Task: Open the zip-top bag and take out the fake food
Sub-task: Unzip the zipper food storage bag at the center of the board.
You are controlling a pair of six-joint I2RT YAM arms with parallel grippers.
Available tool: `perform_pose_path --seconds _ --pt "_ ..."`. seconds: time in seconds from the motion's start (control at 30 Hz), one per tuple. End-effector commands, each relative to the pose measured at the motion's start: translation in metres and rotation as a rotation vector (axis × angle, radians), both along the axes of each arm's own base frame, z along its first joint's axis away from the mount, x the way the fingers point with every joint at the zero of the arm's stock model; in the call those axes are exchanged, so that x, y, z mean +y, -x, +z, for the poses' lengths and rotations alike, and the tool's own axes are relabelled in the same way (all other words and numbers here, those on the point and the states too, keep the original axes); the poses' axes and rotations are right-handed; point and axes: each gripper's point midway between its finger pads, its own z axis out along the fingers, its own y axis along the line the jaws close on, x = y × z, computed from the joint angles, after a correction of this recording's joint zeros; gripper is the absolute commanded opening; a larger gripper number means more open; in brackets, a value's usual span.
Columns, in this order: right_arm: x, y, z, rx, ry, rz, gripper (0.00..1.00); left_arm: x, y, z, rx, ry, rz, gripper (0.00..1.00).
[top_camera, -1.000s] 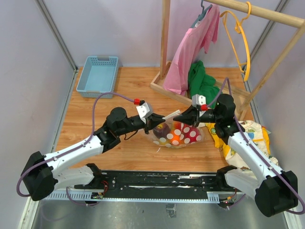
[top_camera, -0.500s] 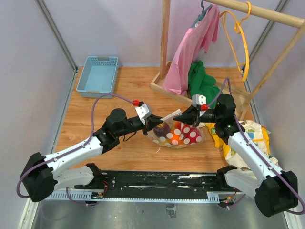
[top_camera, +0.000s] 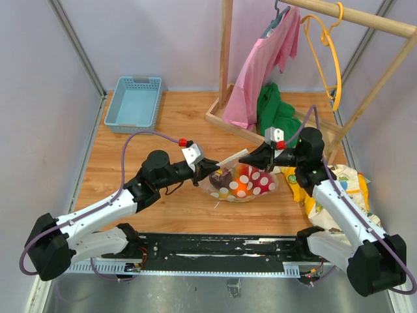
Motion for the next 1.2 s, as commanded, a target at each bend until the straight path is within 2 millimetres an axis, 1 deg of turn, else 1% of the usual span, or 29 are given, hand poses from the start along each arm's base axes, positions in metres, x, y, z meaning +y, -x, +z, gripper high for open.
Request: perform_pose_path --seconds 0.0,0.27,0.37,0.47,0.5,0.53,0.57,0.67,0.73,0.8,0.83,0.87,1.0,1.17 --pt "-0.007 -0.008 0.030 -0.112 -0.025 -0.021 0.01 0.014 -0.005 -0.012 0.004 -0.047 0.048 0.00" --pt "-0.010 -0.009 0.033 -0.127 -0.023 -0.026 0.01 0.020 -0.004 -0.020 0.015 -0.074 0.060 0.00" --pt "-0.010 -0.007 0.031 -0.130 -0.015 -0.015 0.01 0.019 -0.003 -0.018 0.013 -0.071 0.056 0.00" --pt "-0.010 -0.001 0.022 -0.135 0.013 0.021 0.01 0.016 -0.003 -0.012 0.012 -0.059 0.042 0.00" --pt "-0.010 0.002 0.018 -0.139 0.024 0.038 0.03 0.015 -0.003 -0.010 0.015 -0.056 0.039 0.00" --pt "-0.011 0.005 0.014 -0.151 0.038 0.057 0.11 0.013 -0.004 -0.009 0.021 -0.057 0.033 0.00" --pt "-0.012 0.008 0.008 -0.154 0.059 0.066 0.23 0.010 -0.004 -0.007 0.028 -0.060 0.025 0.00" --pt "-0.017 0.014 -0.001 -0.181 0.111 0.086 0.56 0.001 -0.006 -0.007 0.060 -0.087 -0.007 0.00" --pt "-0.018 0.015 -0.001 -0.195 0.128 0.088 0.78 -0.004 -0.008 -0.002 0.068 -0.096 -0.022 0.00" --pt "-0.019 0.014 0.007 -0.218 0.135 0.082 0.91 -0.008 -0.010 0.001 0.071 -0.103 -0.032 0.00" --pt "-0.020 0.014 0.009 -0.218 0.139 0.078 0.96 -0.010 -0.011 0.004 0.070 -0.101 -0.037 0.00" --pt "-0.020 0.013 0.015 -0.229 0.140 0.073 0.99 -0.012 -0.011 0.008 0.065 -0.098 -0.043 0.00" --pt "-0.022 0.008 0.030 -0.249 0.164 0.053 0.98 -0.018 -0.012 0.022 0.057 -0.081 -0.067 0.00" --pt "-0.022 0.009 0.037 -0.204 0.177 0.063 0.98 -0.025 -0.012 0.032 0.055 -0.073 -0.096 0.00"
